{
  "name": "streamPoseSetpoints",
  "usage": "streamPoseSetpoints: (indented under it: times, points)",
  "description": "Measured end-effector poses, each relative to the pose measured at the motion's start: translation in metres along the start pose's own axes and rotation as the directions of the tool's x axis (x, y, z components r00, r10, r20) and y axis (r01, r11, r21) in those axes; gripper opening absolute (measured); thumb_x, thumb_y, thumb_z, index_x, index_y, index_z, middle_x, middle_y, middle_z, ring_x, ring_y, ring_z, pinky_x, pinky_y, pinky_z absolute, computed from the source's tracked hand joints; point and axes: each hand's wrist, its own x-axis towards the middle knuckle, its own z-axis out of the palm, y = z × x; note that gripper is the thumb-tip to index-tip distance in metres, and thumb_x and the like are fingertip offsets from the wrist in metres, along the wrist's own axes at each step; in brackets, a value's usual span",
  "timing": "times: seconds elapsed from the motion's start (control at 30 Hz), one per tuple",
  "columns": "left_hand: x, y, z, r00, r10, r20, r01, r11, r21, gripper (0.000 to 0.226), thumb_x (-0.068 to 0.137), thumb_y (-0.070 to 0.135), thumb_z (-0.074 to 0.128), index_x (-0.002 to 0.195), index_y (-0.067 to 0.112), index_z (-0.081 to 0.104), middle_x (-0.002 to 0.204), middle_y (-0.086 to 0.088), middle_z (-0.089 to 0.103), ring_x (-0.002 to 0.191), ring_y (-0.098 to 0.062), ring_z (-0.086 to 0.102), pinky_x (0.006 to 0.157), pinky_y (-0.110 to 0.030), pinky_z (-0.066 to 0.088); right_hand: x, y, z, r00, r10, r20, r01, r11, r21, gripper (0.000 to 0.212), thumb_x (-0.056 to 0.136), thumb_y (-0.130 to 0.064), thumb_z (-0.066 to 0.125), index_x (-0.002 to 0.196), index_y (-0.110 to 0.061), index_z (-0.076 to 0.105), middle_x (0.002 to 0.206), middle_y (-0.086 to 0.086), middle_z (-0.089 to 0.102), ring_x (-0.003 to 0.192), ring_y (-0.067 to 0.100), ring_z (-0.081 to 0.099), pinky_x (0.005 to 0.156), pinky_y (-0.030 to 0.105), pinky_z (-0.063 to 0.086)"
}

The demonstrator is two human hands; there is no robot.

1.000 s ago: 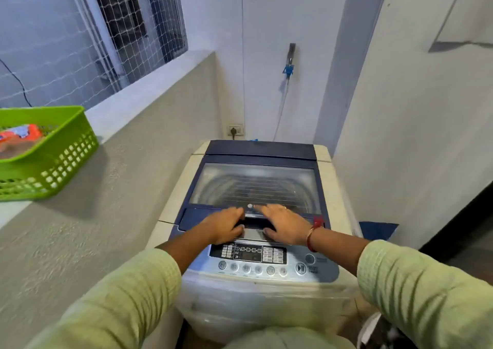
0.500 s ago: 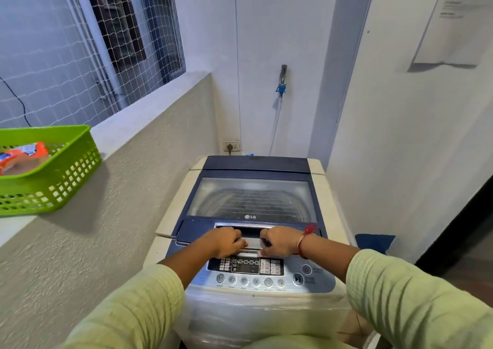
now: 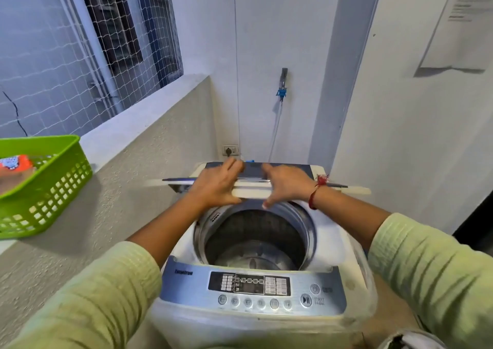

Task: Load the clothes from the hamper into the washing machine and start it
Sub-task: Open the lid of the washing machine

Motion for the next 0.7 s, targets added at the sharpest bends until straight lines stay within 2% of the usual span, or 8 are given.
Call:
streamPoseSetpoints:
  times: [0.13,0.2,0.27,0.33,0.43,0.57,0.63,0.7]
  points:
    - [0.027,-0.027,-0.002,0.954,0.016,-0.300,0.002,0.998,0.059,0.064,0.066,0.057,0.074,0.109,0.018,0.046,0.105,-0.011,0.056,0.088,-0.029,0.059,0.075,-0.038,0.046,0.027,0.013,-0.037,0.987,0.014,-0.159,-0.016,1.000,-0.010,0.066,0.061,-0.041,0.078,0.110,-0.024,0.039,0.098,0.001,0.058,0.080,0.022,0.054,0.065,0.034,0.048]
    - [0.048,-0.036,-0.007,0.937,-0.049,-0.347,0.072,0.996,0.054,0.066,0.067,0.058,0.072,0.114,0.016,0.052,0.110,-0.012,0.057,0.098,-0.031,0.057,0.087,-0.045,0.043,0.040,0.021,-0.051,0.956,0.006,-0.292,-0.016,0.999,-0.034,0.059,0.062,-0.040,0.078,0.104,-0.022,0.040,0.098,0.002,0.057,0.077,0.020,0.053,0.060,0.031,0.043]
    - [0.072,-0.044,-0.017,0.936,-0.096,-0.340,0.113,0.993,0.032,0.067,0.070,0.060,0.069,0.120,0.017,0.053,0.117,-0.011,0.055,0.107,-0.029,0.054,0.095,-0.046,0.037,0.057,0.031,-0.060,0.915,-0.024,-0.404,-0.013,0.996,-0.090,0.055,0.066,-0.040,0.075,0.104,-0.019,0.042,0.102,0.004,0.055,0.077,0.021,0.051,0.061,0.030,0.037]
    - [0.095,-0.052,-0.022,0.941,-0.110,-0.319,0.131,0.990,0.043,0.067,0.074,0.062,0.064,0.124,0.020,0.051,0.122,-0.008,0.054,0.112,-0.028,0.051,0.099,-0.045,0.032,0.073,0.042,-0.065,0.883,-0.041,-0.468,-0.038,0.987,-0.159,0.053,0.072,-0.042,0.070,0.111,-0.017,0.044,0.107,0.007,0.055,0.084,0.025,0.054,0.067,0.033,0.042]
    - [0.126,-0.064,-0.022,0.949,-0.105,-0.298,0.137,0.987,0.086,0.066,0.081,0.061,0.056,0.132,0.020,0.046,0.126,-0.008,0.052,0.117,-0.028,0.048,0.103,-0.043,0.029,0.095,0.057,-0.063,0.852,-0.026,-0.523,-0.080,0.981,-0.179,0.059,0.078,-0.044,0.062,0.126,-0.018,0.039,0.120,0.009,0.055,0.105,0.030,0.055,0.088,0.043,0.042]
    - [0.158,-0.082,-0.011,0.957,-0.100,-0.273,0.132,0.986,0.102,0.063,0.087,0.057,0.050,0.137,0.020,0.039,0.131,-0.009,0.048,0.124,-0.028,0.044,0.113,-0.046,0.019,0.120,0.070,-0.055,0.813,0.010,-0.582,-0.126,0.979,-0.158,0.054,0.085,-0.044,0.053,0.130,-0.018,0.038,0.136,0.009,0.047,0.126,0.029,0.044,0.109,0.052,0.025]
    - [0.173,-0.090,-0.005,0.957,-0.102,-0.270,0.134,0.986,0.103,0.062,0.088,0.055,0.048,0.138,0.020,0.037,0.132,-0.008,0.047,0.125,-0.028,0.044,0.115,-0.048,0.016,0.133,0.077,-0.052,0.806,0.047,-0.590,-0.181,0.969,-0.170,0.055,0.088,-0.045,0.050,0.136,-0.020,0.035,0.148,0.010,0.033,0.136,0.029,0.032,0.112,0.057,0.021]
    - [0.187,-0.096,0.002,0.959,-0.123,-0.256,0.148,0.986,0.080,0.061,0.089,0.055,0.047,0.139,0.021,0.035,0.134,-0.008,0.046,0.127,-0.028,0.043,0.115,-0.049,0.016,0.143,0.083,-0.049,0.796,0.086,-0.599,-0.248,0.949,-0.194,0.054,0.090,-0.043,0.049,0.138,-0.023,0.034,0.148,0.012,0.031,0.135,0.032,0.032,0.107,0.058,0.028]
